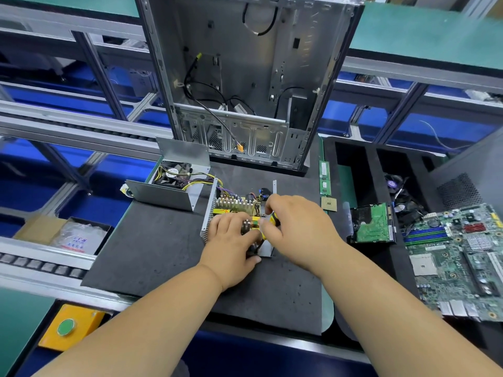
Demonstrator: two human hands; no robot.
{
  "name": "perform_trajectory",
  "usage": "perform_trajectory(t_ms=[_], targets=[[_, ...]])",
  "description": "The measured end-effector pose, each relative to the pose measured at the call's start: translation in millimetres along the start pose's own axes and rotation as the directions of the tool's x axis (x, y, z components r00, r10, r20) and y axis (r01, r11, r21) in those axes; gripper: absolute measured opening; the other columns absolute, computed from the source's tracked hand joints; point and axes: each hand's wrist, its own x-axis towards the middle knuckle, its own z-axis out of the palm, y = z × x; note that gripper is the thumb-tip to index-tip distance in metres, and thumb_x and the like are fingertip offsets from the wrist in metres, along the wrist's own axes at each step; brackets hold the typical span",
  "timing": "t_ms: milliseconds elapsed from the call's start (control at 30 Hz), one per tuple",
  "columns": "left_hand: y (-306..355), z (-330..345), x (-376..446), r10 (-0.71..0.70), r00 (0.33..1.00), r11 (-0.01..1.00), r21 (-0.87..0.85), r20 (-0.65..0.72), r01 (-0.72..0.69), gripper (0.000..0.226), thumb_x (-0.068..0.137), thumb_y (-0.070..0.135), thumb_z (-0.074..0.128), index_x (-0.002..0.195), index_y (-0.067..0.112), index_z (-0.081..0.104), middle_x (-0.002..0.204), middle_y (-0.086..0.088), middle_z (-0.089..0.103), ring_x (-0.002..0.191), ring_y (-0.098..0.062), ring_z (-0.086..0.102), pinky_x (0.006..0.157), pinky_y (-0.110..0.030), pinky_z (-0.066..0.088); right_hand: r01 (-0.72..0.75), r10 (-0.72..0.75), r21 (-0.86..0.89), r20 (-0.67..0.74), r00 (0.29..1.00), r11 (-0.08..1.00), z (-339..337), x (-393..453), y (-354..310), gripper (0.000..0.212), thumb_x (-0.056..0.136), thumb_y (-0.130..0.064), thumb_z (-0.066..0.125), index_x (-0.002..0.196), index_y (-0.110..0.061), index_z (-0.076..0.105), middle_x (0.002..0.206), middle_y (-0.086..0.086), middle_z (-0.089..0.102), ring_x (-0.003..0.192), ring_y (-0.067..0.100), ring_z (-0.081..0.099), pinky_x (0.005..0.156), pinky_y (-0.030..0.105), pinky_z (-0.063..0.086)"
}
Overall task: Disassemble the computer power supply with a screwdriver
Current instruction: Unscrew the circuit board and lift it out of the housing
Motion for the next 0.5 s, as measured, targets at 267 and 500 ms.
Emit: perform_trajectory(t_ms=[267, 500], targets=[[2.4, -2.1, -0.1, -0.024, 1.000, 0.999, -0.033, -0.007, 0.024, 0.035, 0.066, 0.044, 0.082, 0.094, 0.033, 0.064, 0.124, -0.003, 0.050, 0.122, -0.029, 0.035, 0.108, -0.041, 0.015, -0.042, 0.031, 0.165, 0.072, 0.997, 0.985, -3.8, 5.2, 4.0, 0.015, 0.098, -0.029, 0.049, 0.108, -0.018, 0.049, 0.072, -0.008, 0.046, 0.073, 0.018, 0.045, 0.053, 0.033, 0.029], [0.9, 0.5, -0.2, -0.002, 1.000, 1.000, -0.008, -0.018, 0.002, 0.041, 0.065, 0.044, 0.083, 0.098, 0.030, 0.064, 0.122, -0.005, 0.051, 0.120, -0.028, 0.033, 0.108, -0.043, 0.015, -0.038, 0.035, 0.074, 0.043, 0.998, 0.997, -0.3, 4.8, 0.3, 0.023, 0.092, -0.034, 0.049, 0.106, -0.017, 0.044, 0.074, -0.009, 0.043, 0.080, 0.026, 0.048, 0.056, 0.036, 0.030]])
